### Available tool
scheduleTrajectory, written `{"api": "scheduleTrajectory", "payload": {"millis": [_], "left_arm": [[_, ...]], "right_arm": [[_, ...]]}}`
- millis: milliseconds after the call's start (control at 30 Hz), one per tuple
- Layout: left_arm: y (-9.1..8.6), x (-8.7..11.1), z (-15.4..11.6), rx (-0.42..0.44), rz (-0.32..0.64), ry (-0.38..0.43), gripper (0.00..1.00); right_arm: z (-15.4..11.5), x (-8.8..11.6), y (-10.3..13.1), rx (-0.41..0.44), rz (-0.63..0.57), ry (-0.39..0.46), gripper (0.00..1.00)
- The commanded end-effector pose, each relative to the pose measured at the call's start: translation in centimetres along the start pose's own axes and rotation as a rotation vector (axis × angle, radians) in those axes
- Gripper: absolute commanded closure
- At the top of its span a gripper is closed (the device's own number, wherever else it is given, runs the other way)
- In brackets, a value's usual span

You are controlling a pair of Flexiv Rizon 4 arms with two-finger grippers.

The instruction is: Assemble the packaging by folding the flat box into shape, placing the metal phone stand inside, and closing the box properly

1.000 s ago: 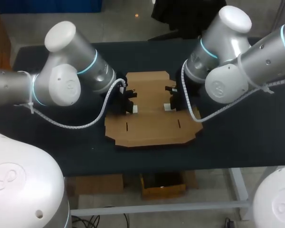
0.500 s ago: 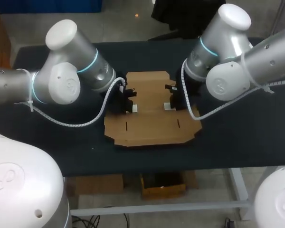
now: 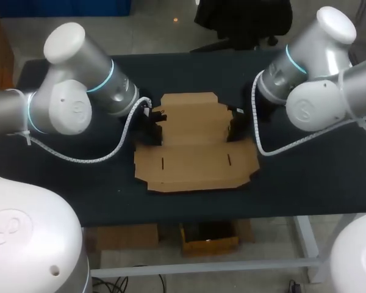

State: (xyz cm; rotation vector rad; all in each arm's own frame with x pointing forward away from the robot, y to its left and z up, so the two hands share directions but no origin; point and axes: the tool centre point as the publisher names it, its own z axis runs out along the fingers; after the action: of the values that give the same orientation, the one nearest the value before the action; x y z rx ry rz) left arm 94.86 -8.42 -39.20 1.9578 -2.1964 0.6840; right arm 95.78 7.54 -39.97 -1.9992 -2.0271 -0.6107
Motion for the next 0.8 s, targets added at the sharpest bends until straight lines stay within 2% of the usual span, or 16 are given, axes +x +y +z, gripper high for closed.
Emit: {"api": "scheduleTrajectory", "payload": {"millis": [33,267,533,800], "left_arm": [[0.0,0.1,-0.4,0.003,-0.007,-0.027,1.0],[0.0,-0.9,-1.3,0.018,-0.042,-0.071,1.0],[0.3,-2.2,-3.9,0.05,-0.086,-0.12,1.0],[0.5,-3.5,-6.1,0.031,-0.094,-0.102,1.0]], "right_arm": [[-0.2,-0.9,0.5,0.034,0.0,0.056,1.0],[-1.0,-2.1,0.5,0.045,0.009,0.081,1.0],[-3.8,-3.6,0.8,0.038,-0.001,0.093,1.0],[-6.1,-5.2,1.0,0.037,-0.012,0.113,1.0]]}}
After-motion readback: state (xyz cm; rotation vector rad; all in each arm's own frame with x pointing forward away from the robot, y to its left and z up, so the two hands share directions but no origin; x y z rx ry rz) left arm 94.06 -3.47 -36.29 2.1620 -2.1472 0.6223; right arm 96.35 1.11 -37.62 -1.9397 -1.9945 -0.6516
